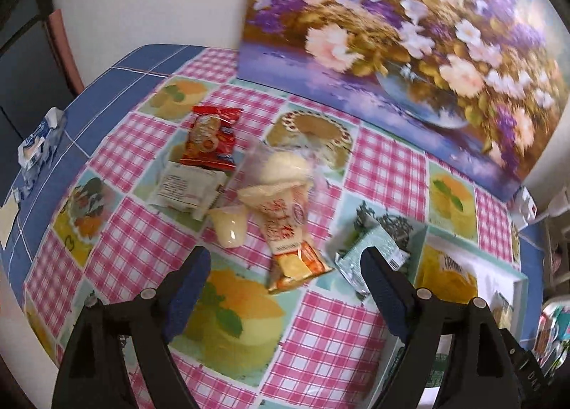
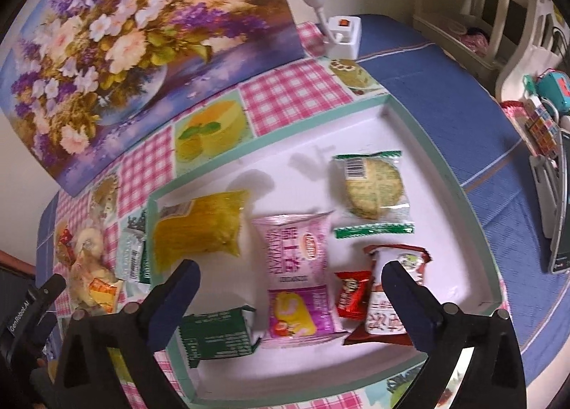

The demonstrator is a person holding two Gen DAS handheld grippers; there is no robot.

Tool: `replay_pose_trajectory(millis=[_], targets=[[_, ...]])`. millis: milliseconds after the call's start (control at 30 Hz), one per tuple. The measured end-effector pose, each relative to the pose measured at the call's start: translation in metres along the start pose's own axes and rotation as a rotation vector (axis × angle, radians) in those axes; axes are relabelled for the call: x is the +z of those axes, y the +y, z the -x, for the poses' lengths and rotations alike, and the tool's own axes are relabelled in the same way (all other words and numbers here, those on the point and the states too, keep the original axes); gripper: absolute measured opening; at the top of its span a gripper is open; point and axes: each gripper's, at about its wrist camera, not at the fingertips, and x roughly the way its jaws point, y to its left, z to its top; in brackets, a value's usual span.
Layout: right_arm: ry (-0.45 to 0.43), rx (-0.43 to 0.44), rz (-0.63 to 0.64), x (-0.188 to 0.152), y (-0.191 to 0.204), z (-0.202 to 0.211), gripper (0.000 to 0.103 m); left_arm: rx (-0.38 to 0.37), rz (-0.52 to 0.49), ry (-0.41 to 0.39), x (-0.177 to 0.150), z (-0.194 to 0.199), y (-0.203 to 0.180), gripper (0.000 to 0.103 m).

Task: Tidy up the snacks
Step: 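Move both tools back over the remaining snack pile, then grasp the cream swiss roll bag with the left tool while the right tool grasps the green-white packet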

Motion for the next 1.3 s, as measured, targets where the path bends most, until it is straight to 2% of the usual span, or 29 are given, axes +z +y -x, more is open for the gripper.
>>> replay_pose_trajectory(millis=[400,667,900,1100,1300], targets=[[-0.099,0.084,0.047,-0.001,0.025,0.006,0.103,-0.001,0.055,-0.012,0.010,0.001,0.027,0.087],[-0.121,0.141,0.062,0.001,0.046,0.009,0.103,0.009,0.080,-0.024,0.022,0.000,0.052,0.087],[-0.151,0.181,0.121,0.001,0.080,0.010,0.103,0.028,0.097,-0.023,0.036,-0.006,0.080,0.087],[-0.145,0.192,0.214,-0.010,0.124,0.001,0.103,0.017,0.143,-0.006,0.044,-0.016,0.104,0.087],[-0.096,0.193,0.270,-0.023,0.153,-0.018,0.101,-0.003,0.177,0.025,0.045,-0.030,0.117,0.087]])
